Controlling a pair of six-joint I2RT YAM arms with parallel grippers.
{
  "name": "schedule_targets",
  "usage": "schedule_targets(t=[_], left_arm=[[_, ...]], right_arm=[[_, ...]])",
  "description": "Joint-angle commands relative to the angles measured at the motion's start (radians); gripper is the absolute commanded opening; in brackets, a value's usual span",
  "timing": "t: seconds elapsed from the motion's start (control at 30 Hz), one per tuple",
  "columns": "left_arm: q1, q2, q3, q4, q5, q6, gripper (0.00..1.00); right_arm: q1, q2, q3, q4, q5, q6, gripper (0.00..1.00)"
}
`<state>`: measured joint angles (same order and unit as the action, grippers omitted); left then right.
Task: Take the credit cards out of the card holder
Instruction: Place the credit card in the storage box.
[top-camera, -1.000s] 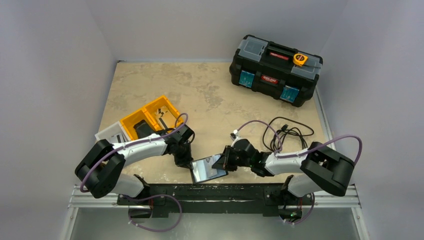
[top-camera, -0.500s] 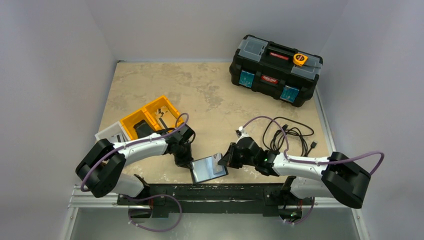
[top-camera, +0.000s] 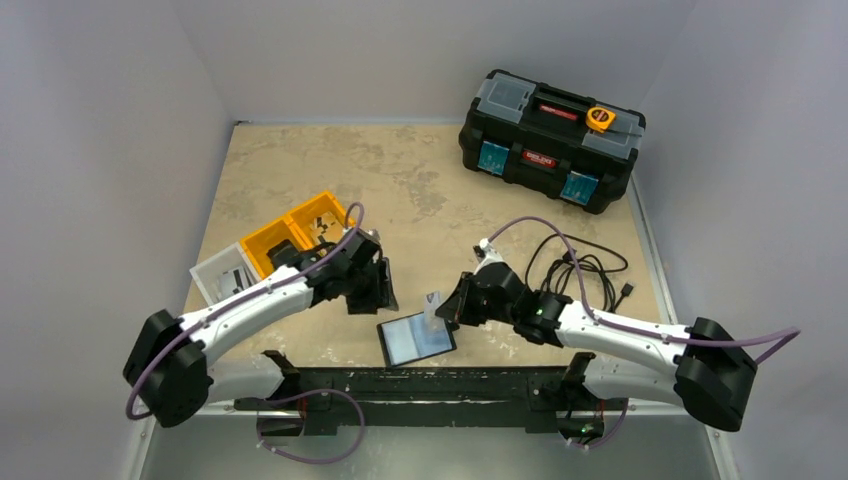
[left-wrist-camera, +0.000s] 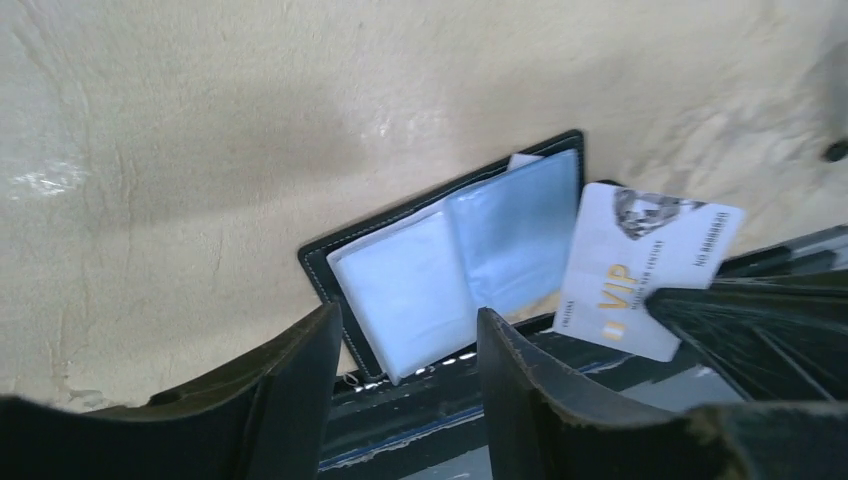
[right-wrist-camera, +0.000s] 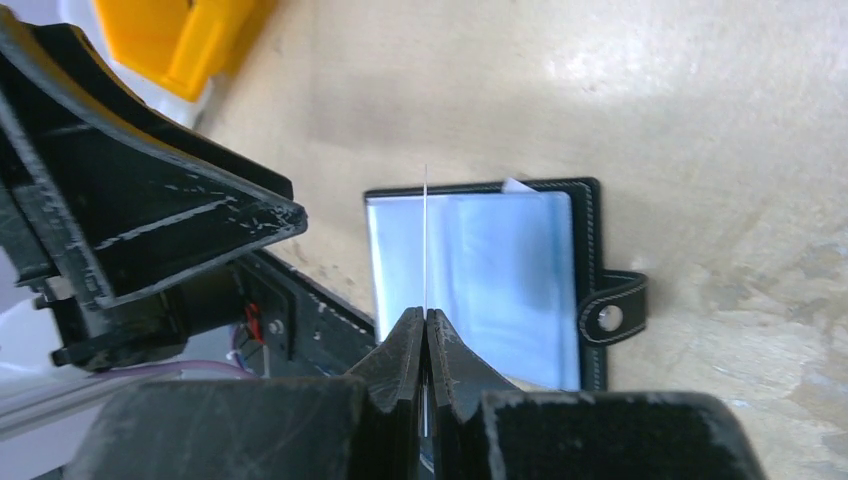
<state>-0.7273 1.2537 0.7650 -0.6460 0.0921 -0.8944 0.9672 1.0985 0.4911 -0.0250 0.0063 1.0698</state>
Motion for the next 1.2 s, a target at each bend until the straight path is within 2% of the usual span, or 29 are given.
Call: schedule_targets(t=[0.0, 0.13, 0.23, 0.43, 0.63, 0.67, 0.7, 0.9, 0.93, 0.97, 1.07, 1.17], left_arm=[[0.057, -0.143, 0.049, -0.059, 0.003, 0.047, 0.56], [0.137, -0.285, 0.017, -0.046, 0.101, 0.065, 0.61], [0.186, -0.361, -0.008, -0.01, 0.203, 0.064, 0.62], [0.237, -0.421, -0.06, 0.106, 0.391, 0.005, 0.59], [0.265, -0.445, -0.115, 0.242, 0.512, -0.063, 0.55], [0.272, -0.437, -0.12, 0.259, 0.533, -0.068, 0.49], [0.274, -0.436, -0.124, 0.267, 0.538, -0.072, 0.46], [0.286, -0.434, -0.141, 0.291, 0.557, -0.088, 0.09], [0.287, -0.435, -0.141, 0.291, 0.555, -0.09, 0.02], [0.288, -0.435, -0.14, 0.287, 0.547, -0.09, 0.0], [0.288, -0.454, -0.113, 0.209, 0.466, -0.07, 0.0], [0.288, -0.476, -0.029, -0.033, 0.263, -0.023, 0.0]], right_arm=[[-0.012, -0.026, 0.089, -0.041, 0.008, -0.042, 0.0], [-0.04, -0.017, 0.116, 0.028, -0.084, -0.052, 0.0], [-0.082, -0.005, 0.106, 0.171, -0.215, -0.029, 0.0], [-0.117, 0.078, 0.092, 0.476, -0.42, 0.075, 0.0], [-0.117, 0.193, 0.091, 0.702, -0.532, 0.18, 0.0], [-0.117, 0.226, 0.084, 0.783, -0.551, 0.225, 0.0], [-0.117, 0.237, 0.087, 0.79, -0.549, 0.229, 0.0], [-0.117, 0.236, 0.086, 0.737, -0.525, 0.208, 0.0], [-0.116, 0.235, 0.092, 0.708, -0.517, 0.19, 0.02], [-0.116, 0.231, 0.1, 0.675, -0.511, 0.175, 0.09], [-0.116, 0.211, 0.128, 0.55, -0.469, 0.111, 0.39], [-0.116, 0.179, 0.155, 0.411, -0.422, 0.041, 0.69]])
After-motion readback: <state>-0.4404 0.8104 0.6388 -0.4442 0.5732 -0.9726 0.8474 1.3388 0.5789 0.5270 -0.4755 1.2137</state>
